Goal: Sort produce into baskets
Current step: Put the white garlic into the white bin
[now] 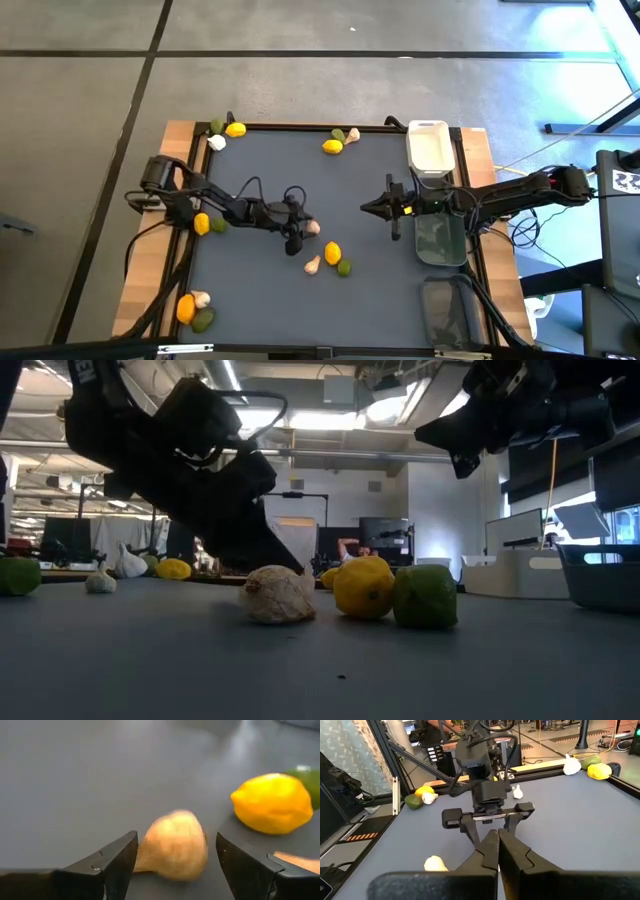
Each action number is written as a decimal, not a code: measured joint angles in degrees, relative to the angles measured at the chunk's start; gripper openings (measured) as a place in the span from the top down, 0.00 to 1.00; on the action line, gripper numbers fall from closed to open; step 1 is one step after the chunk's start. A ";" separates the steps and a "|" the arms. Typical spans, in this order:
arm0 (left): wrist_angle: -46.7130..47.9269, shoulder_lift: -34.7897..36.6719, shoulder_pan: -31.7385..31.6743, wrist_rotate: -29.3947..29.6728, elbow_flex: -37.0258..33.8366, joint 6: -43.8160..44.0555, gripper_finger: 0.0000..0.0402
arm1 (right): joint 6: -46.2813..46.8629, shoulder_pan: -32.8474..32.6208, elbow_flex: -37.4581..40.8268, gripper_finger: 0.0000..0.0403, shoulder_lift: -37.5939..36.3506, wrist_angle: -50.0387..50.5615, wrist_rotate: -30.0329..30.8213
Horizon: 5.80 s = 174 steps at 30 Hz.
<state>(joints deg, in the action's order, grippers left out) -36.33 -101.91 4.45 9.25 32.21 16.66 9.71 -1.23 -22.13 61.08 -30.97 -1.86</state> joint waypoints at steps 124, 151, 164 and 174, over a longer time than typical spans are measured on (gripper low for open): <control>13.41 7.61 0.93 10.95 8.70 13.89 0.44 | -27.46 17.63 -19.58 0.63 3.08 40.38 39.99; 13.24 6.75 0.79 10.99 8.70 14.67 0.44 | -11.02 47.93 -19.58 0.63 10.52 62.17 19.50; 13.26 6.77 0.76 10.98 8.70 14.92 0.44 | -11.56 47.78 -19.58 0.41 12.58 62.46 19.20; 13.26 6.80 0.76 10.98 8.70 14.60 0.44 | -12.18 47.15 -25.54 0.38 8.36 64.01 9.81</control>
<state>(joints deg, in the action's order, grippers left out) -23.07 -95.11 5.21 20.23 40.91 31.26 -2.47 45.91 -47.67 69.44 33.04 7.95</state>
